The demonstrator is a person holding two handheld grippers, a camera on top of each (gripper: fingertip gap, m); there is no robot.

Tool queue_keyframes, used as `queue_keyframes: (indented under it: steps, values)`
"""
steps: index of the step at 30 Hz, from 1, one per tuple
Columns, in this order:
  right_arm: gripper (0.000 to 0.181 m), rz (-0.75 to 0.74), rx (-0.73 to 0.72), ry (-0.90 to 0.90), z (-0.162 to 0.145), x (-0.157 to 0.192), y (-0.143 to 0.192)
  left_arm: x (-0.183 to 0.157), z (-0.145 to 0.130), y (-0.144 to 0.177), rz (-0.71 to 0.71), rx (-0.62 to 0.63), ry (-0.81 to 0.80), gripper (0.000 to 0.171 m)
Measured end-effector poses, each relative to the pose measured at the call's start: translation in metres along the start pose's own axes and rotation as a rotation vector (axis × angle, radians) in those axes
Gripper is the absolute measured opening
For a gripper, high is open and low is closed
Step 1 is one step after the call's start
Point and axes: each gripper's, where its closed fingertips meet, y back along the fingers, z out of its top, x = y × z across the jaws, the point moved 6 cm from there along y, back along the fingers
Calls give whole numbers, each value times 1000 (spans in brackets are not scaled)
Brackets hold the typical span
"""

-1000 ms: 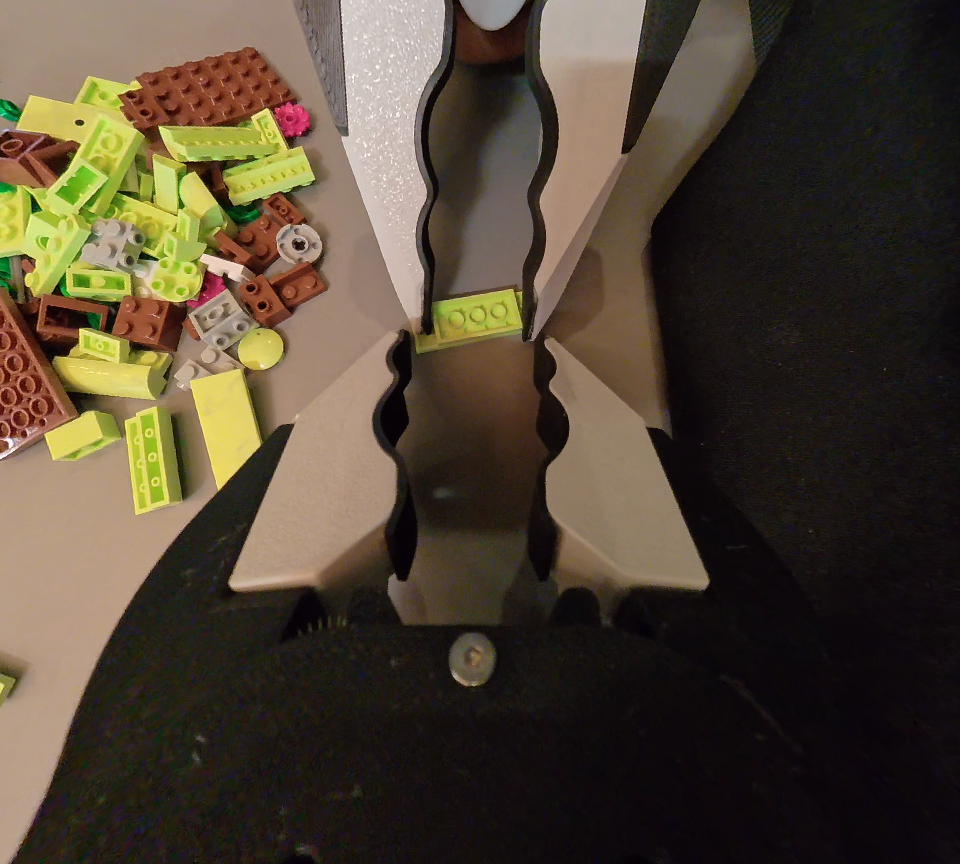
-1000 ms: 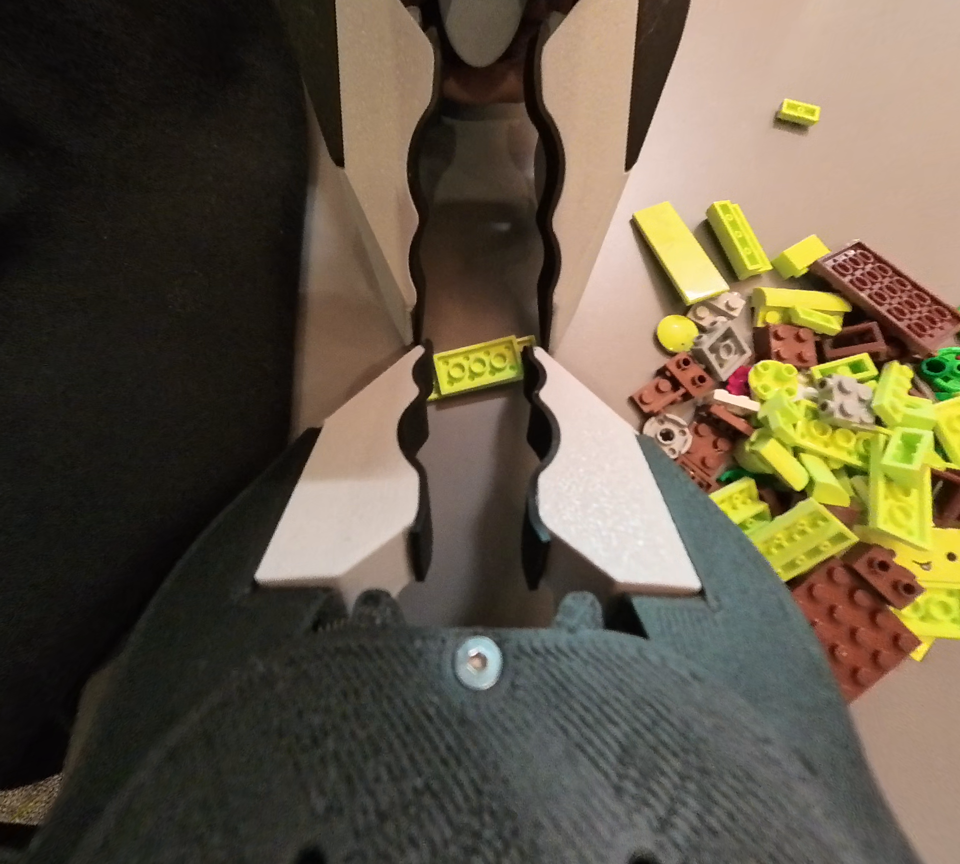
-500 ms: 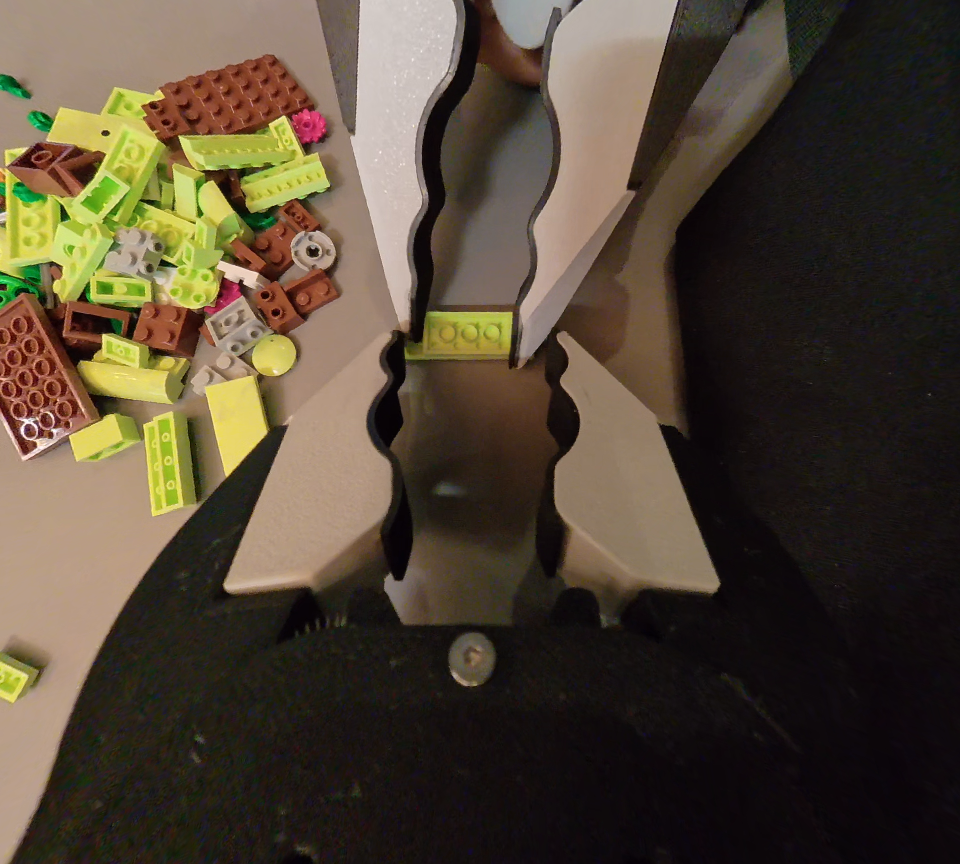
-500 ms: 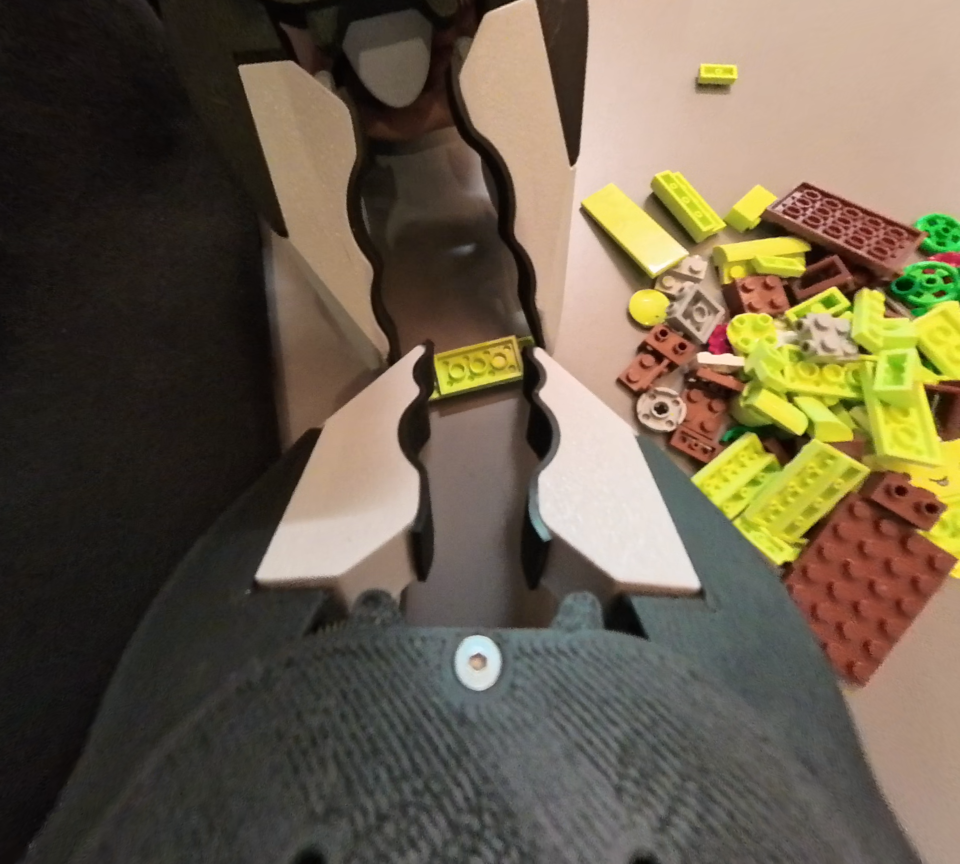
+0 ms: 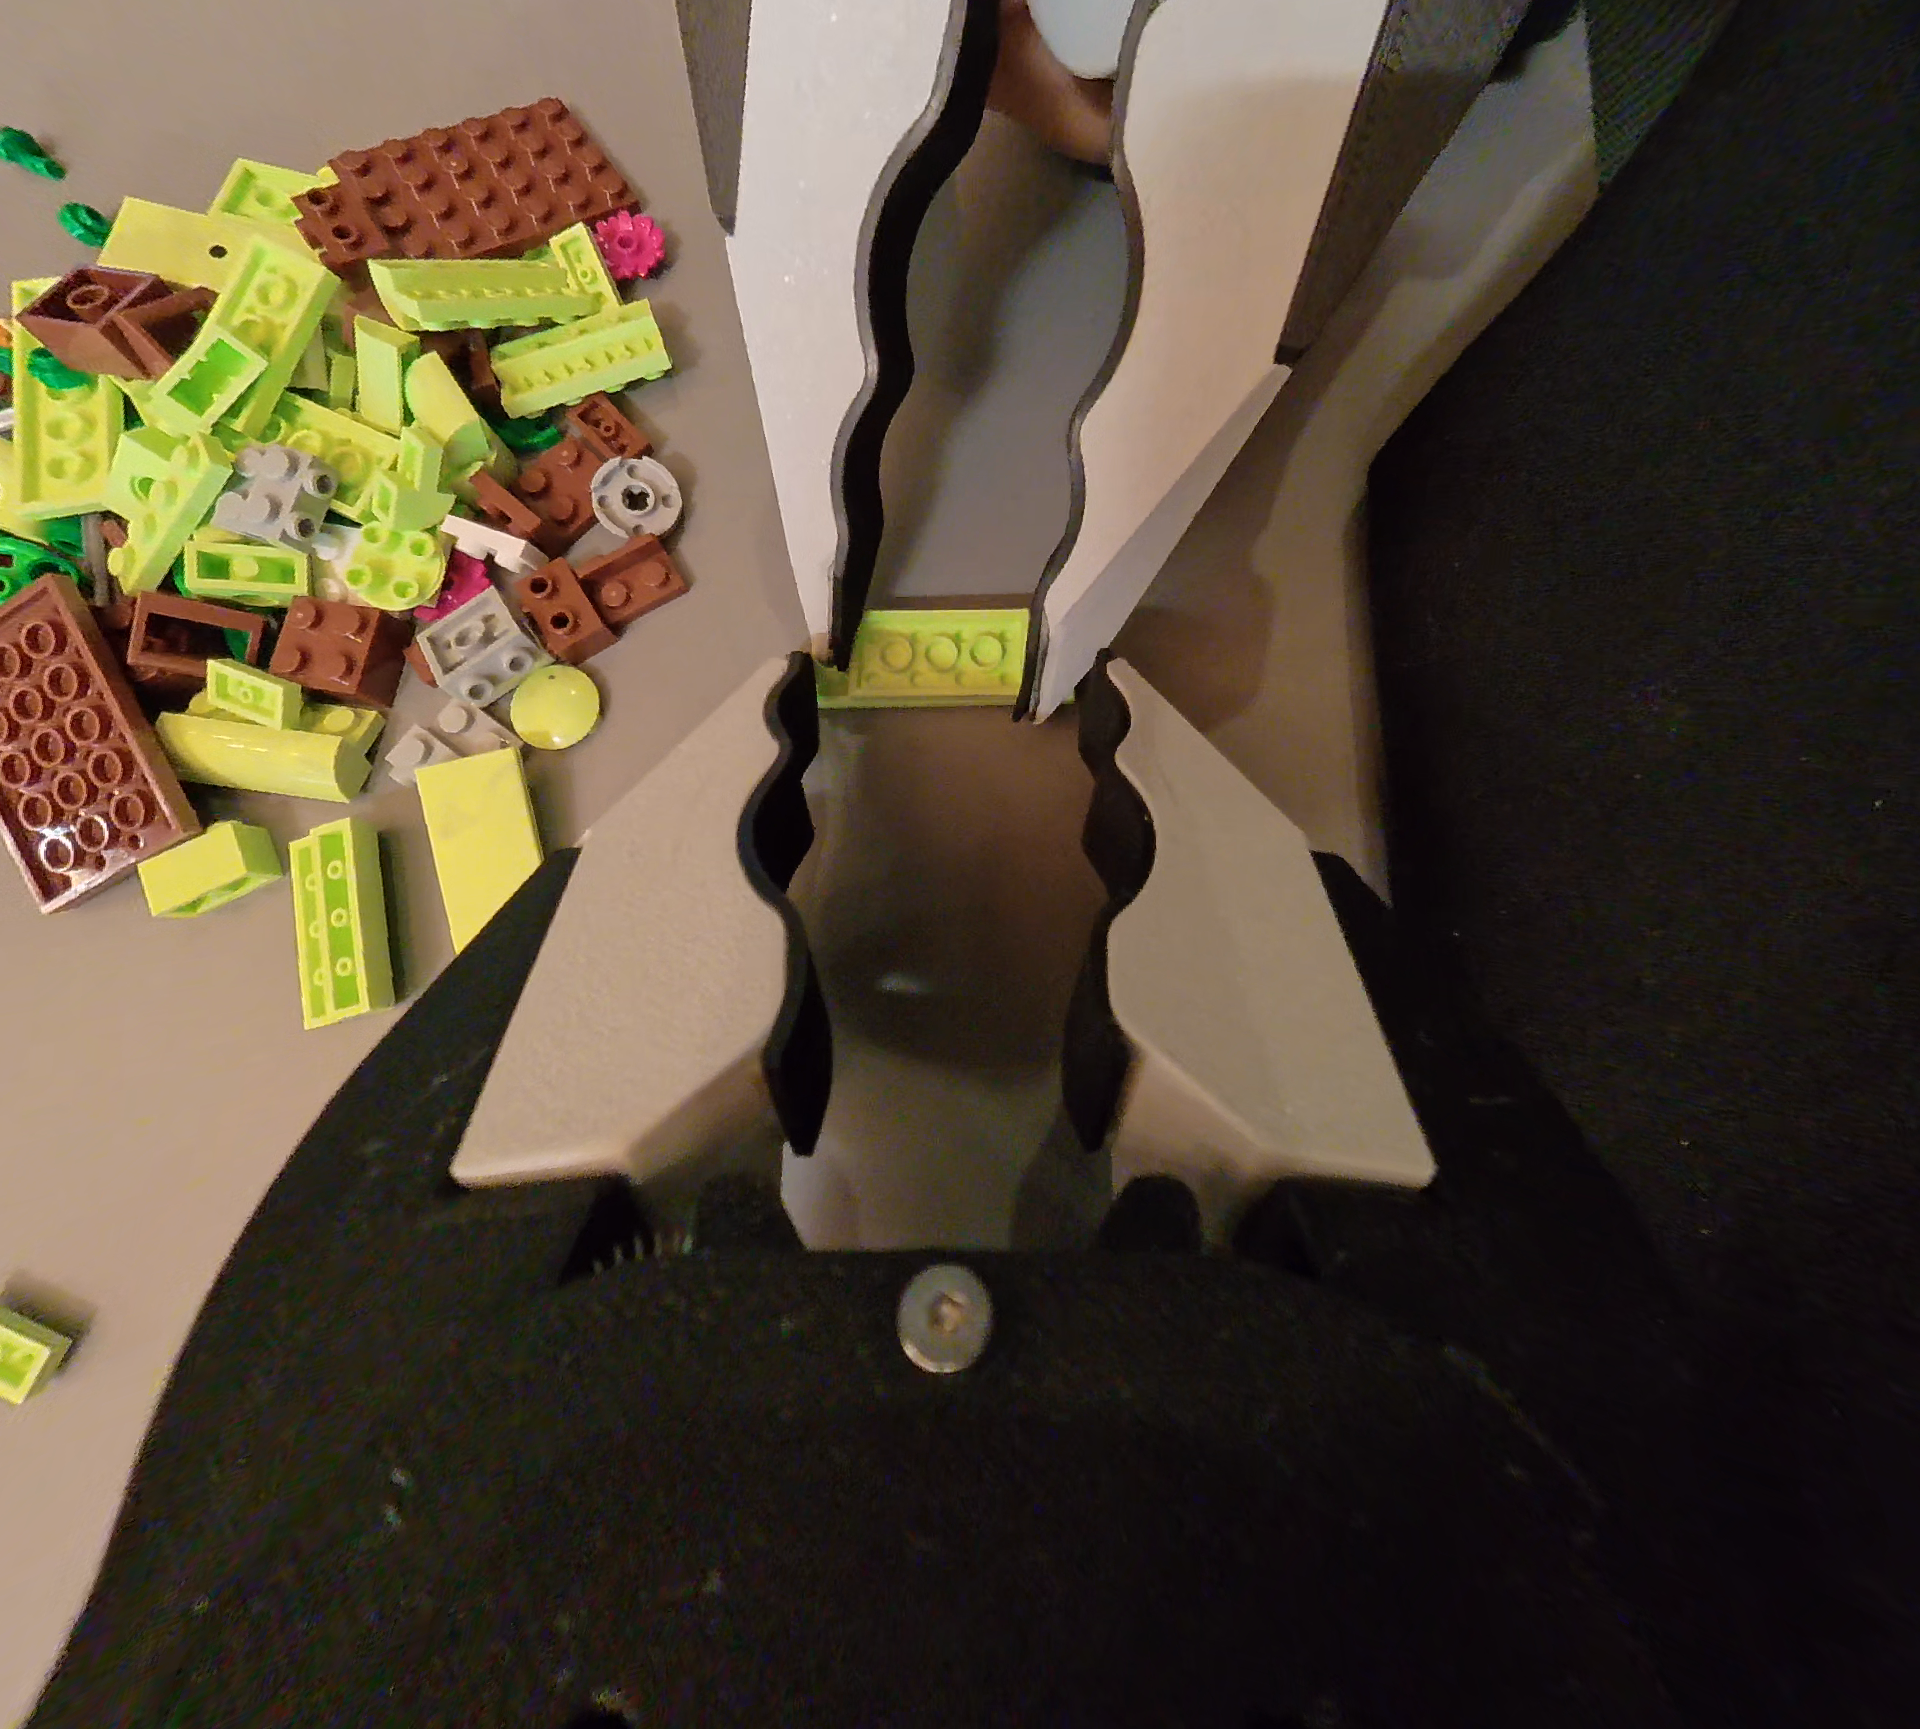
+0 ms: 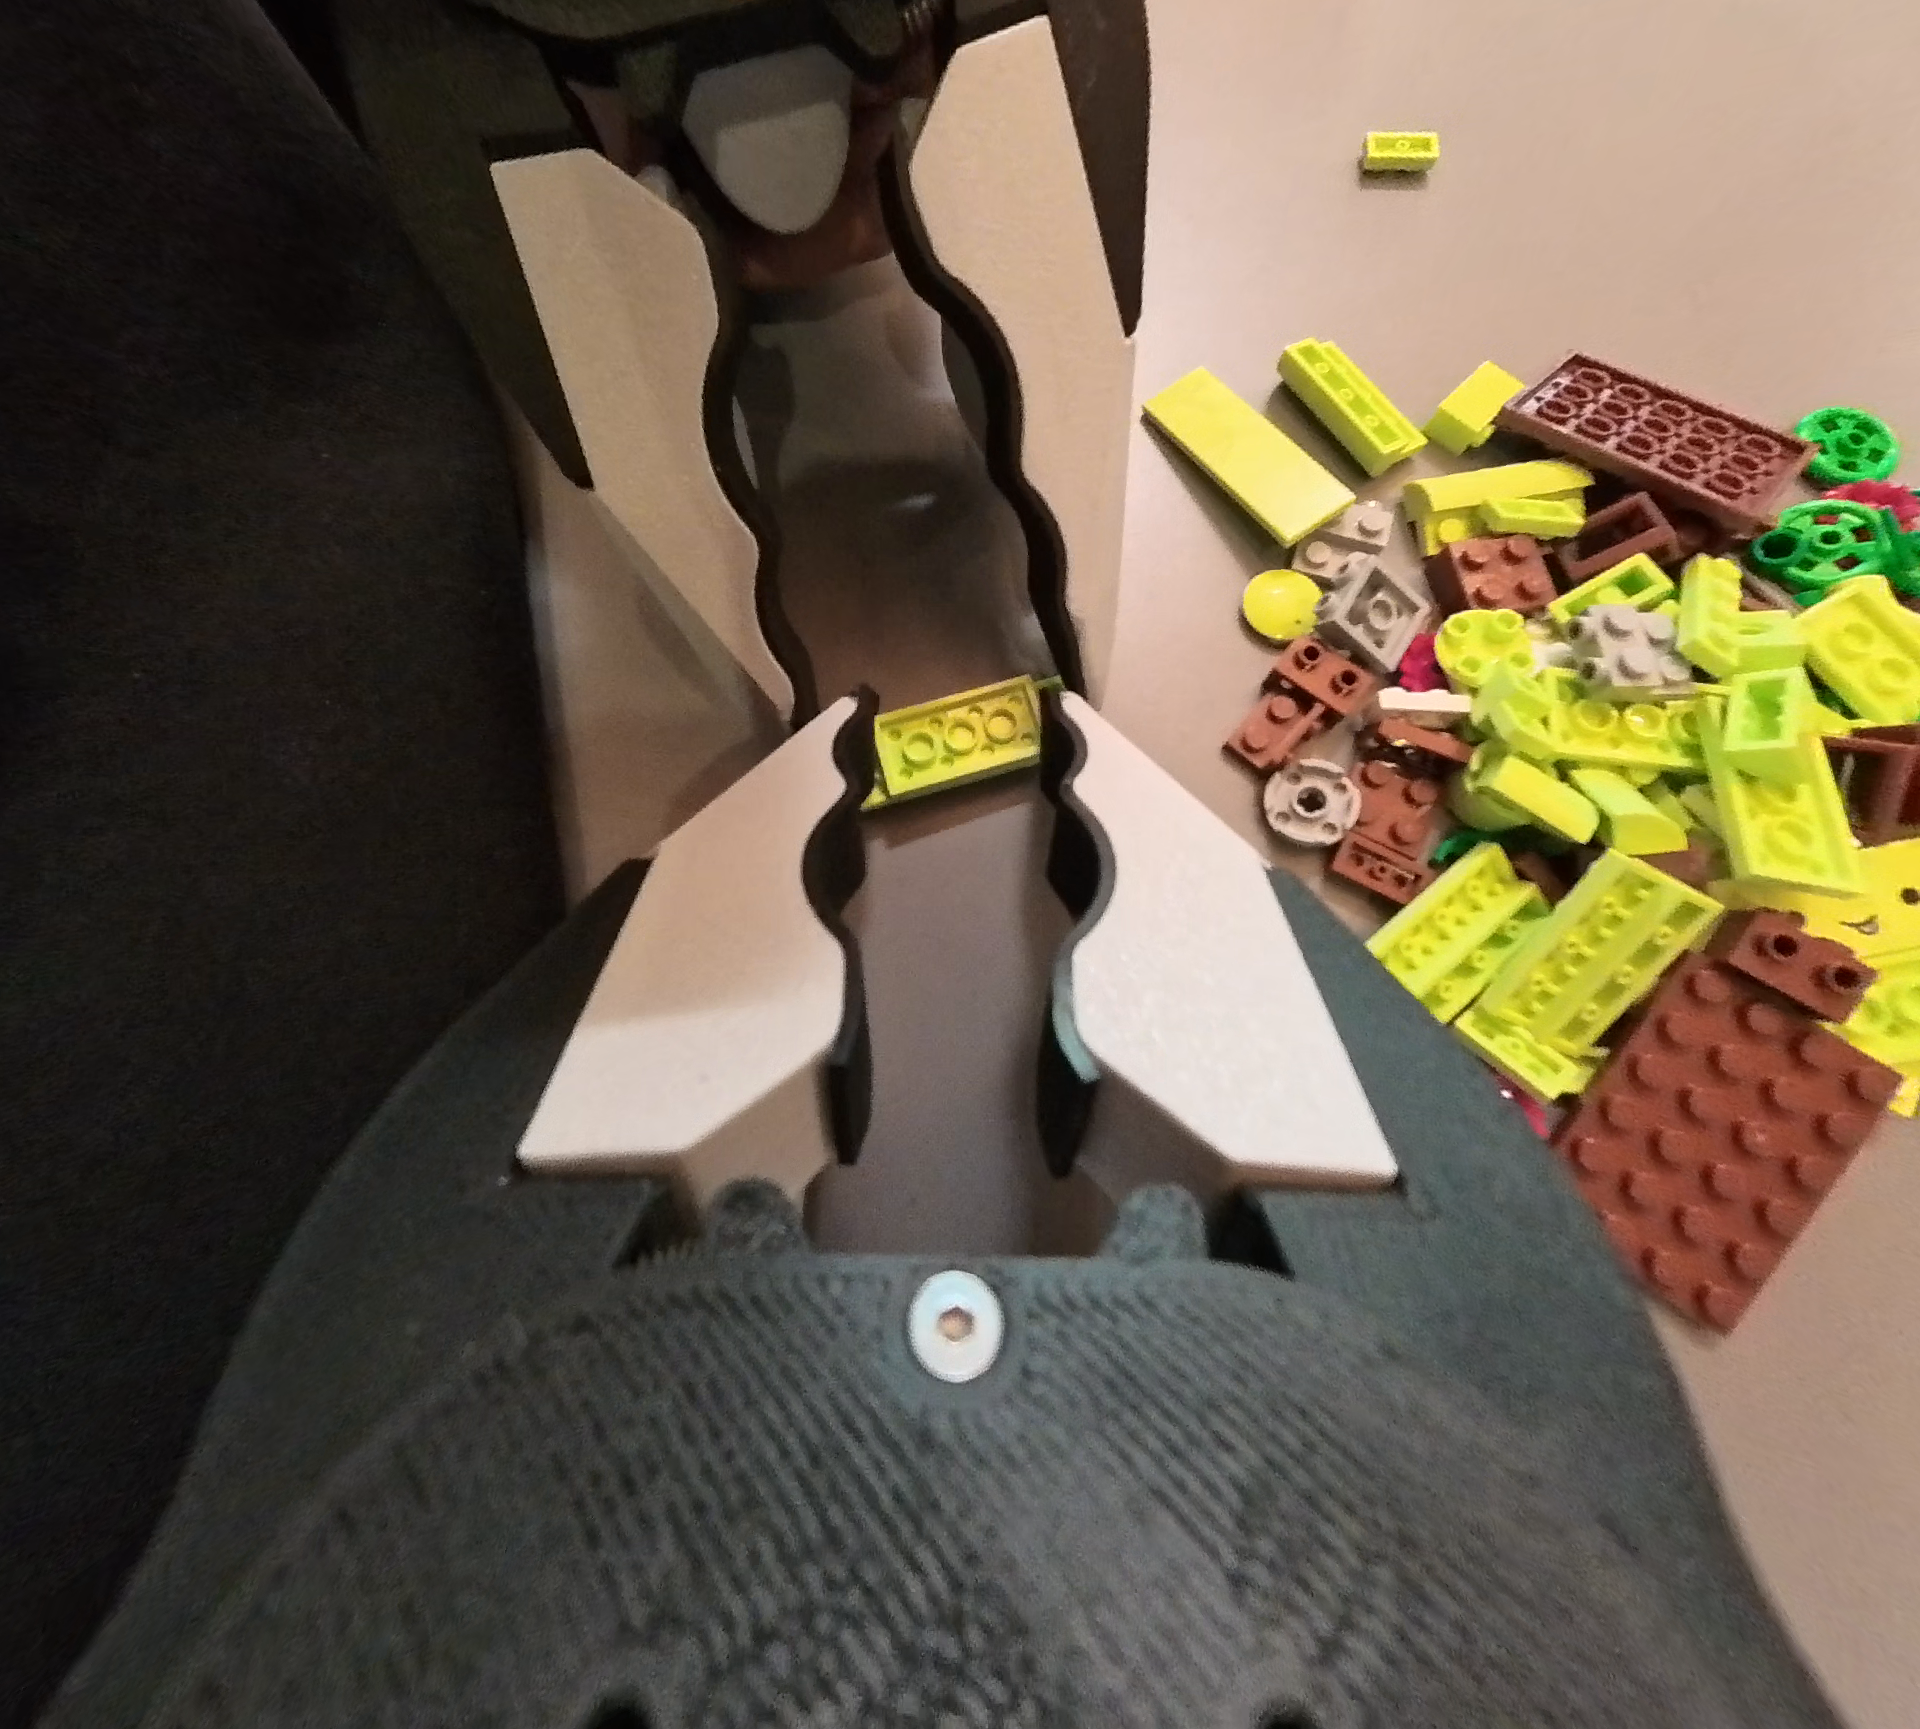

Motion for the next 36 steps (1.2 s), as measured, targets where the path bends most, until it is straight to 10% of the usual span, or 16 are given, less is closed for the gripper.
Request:
queue_keyframes:
  steps: [36]
  values:
    - [31, -87, -17, -36, -4, 4, 7, -3, 1, -2, 41, 3, -29, 51]
